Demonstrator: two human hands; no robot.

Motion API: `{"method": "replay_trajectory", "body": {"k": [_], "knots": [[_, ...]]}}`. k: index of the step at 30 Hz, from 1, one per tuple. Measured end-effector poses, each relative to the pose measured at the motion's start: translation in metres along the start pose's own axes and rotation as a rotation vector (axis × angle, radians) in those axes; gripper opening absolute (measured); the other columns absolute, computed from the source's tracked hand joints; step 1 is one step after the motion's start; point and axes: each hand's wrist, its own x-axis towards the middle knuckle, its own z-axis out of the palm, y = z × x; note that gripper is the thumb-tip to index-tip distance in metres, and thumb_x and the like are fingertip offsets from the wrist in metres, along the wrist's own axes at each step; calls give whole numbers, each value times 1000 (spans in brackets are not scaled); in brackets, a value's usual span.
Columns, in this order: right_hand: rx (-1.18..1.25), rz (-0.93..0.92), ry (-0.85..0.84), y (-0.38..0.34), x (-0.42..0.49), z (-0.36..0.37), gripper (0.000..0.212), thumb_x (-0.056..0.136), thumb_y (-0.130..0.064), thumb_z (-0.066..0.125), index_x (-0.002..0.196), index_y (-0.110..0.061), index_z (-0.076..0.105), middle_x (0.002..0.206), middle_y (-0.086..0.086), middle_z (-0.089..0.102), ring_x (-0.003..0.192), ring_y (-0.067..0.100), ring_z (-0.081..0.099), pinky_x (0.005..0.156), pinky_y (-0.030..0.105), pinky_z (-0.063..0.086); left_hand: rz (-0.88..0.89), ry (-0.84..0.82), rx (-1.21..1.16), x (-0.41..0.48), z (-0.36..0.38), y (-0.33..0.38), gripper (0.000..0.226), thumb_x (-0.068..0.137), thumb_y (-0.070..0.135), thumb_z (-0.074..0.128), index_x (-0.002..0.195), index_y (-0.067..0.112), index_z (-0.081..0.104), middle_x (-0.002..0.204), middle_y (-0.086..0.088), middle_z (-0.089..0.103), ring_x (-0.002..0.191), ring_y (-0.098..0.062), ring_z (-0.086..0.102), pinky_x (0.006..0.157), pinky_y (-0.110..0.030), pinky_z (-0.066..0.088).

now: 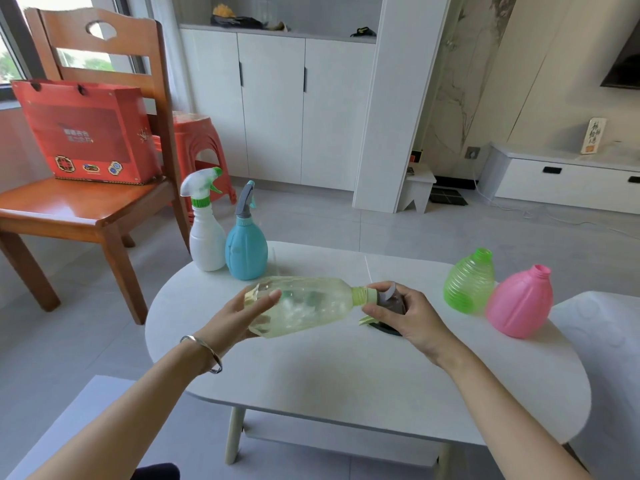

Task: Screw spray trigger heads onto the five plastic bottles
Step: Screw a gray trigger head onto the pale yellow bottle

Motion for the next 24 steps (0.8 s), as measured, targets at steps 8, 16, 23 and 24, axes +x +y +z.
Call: {"method": "replay_trajectory", "body": {"k": [8,16,23,24], "knots": [[-72,-7,-27,-9,-6,-1,28,63,-30,79,89,-21,73,82,-1,71,82,18,66,77,34,58,-22,-51,72,-2,1,8,91,32,80,73,111,39,56,116,2,65,94,-17,69,74,-32,59],[-93,50,-15,-4,-6,-4,60,73,-32,72,95,20,52,73,11,49,71,14,54,48,9,37,46,-157,5,-1,4,11,111,40,66,82,136,49,29,131,12,50,116,-13,58,100,-35,47],[-95,117,3,1,-3,-2,42,77,-31,69,85,9,59,51,-15,56,53,3,50,50,7,38,64,-79,19,5,1,10,80,57,64,70,130,47,43,133,-6,52,104,-15,65,85,-32,56],[-89,131,4,1,-3,-2,39,79,-31,68,84,6,60,50,-16,56,53,3,51,51,7,39,68,-126,-37,5,-2,10,87,51,58,81,130,36,50,132,-6,58,106,-16,65,87,-31,55]]}}
